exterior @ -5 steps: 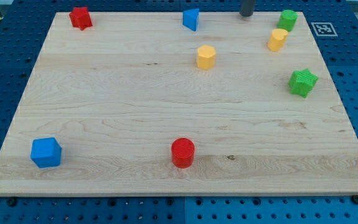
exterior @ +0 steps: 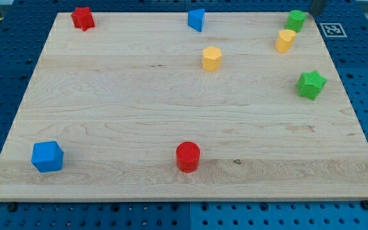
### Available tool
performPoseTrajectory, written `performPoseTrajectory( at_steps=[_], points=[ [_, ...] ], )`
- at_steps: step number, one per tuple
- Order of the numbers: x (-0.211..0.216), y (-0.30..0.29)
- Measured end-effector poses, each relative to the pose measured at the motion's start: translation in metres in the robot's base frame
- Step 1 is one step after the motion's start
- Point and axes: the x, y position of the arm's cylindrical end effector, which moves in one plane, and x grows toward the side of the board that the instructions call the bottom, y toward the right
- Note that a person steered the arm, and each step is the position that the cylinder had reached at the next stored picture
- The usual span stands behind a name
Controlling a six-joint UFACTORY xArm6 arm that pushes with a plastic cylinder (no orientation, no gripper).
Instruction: Move your arm at green circle
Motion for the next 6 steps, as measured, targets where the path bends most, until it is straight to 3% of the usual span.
performPoseTrajectory(
  at_steps=[3,6],
  points=[
    [0.032,-0.003],
    [0.031,-0.07]
  ],
)
